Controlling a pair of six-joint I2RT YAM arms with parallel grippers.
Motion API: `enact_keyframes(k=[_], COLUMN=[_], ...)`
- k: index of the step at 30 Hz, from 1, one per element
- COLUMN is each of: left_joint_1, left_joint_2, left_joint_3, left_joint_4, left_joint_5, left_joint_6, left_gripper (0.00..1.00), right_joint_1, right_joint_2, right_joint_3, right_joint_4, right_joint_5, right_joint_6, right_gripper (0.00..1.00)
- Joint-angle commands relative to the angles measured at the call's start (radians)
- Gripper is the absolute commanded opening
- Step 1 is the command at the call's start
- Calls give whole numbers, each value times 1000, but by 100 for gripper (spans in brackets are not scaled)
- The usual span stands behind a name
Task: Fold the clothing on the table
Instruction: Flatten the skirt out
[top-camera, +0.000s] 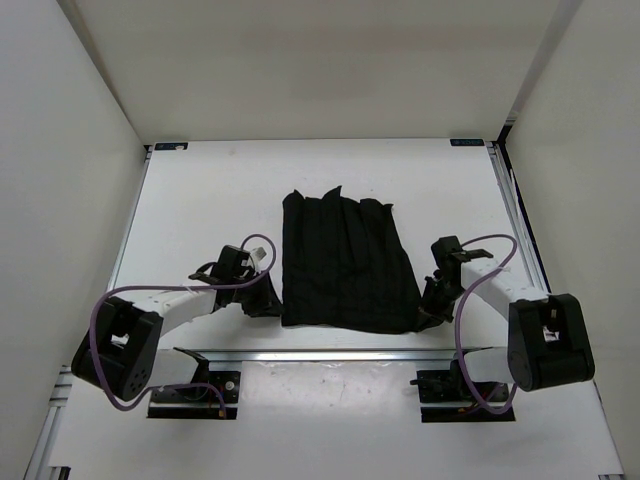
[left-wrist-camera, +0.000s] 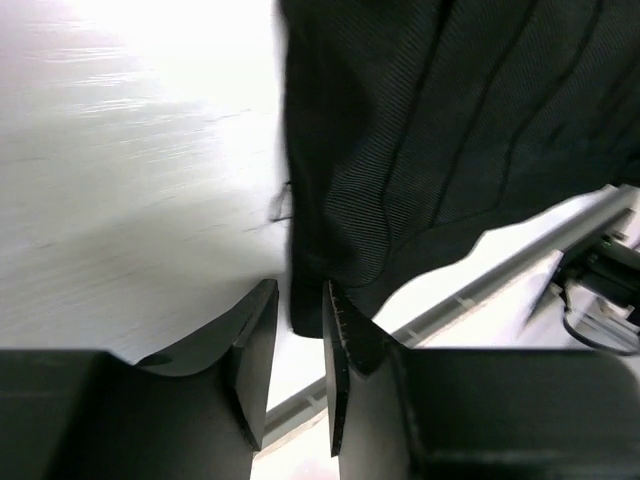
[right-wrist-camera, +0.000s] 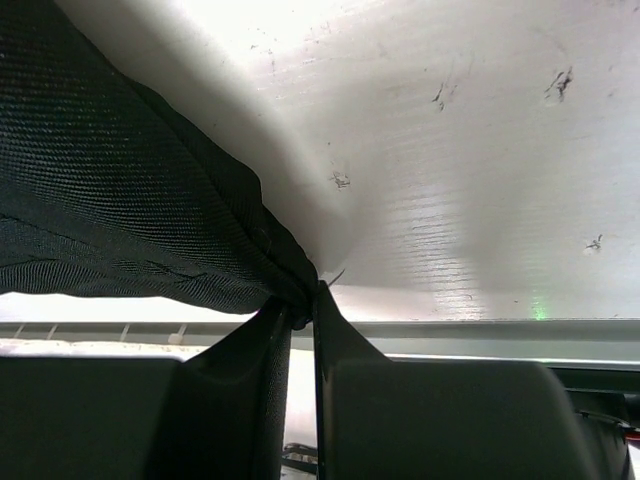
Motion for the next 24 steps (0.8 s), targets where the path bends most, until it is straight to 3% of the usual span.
enact_keyframes(k=[1, 9, 15, 16, 19, 20, 24], left_joint_1=[-12, -66, -166, -172, -203, -197, -137], left_joint_2=[0, 92, 199, 228, 282, 288, 196], left_joint_3=[-45, -46, -22, -25, 12, 29, 90], left_joint_4=[49, 121, 168, 181, 178, 168, 65], left_joint_5=[24, 7, -50, -53, -68, -82, -155], left_joint_6=[-17, -46, -44, -46, -27, -21, -1], left_gripper=[37, 39, 37, 33, 4, 0, 0], right_joint_1=[2, 11, -3, -9, -21, -29, -61], right_joint_2=[12, 30, 7, 4, -19, -26, -53], right_joint_3=[41, 74, 69, 68, 67, 66, 74], right_joint_4=[-25, -35, -43, -48, -61, -68, -77], right_joint_5=[19, 21, 21, 24, 22, 22, 21], right_joint_6=[-5, -7, -2, -13, -11, -16, -33], right_gripper=[0, 0, 0, 0, 0, 0, 0])
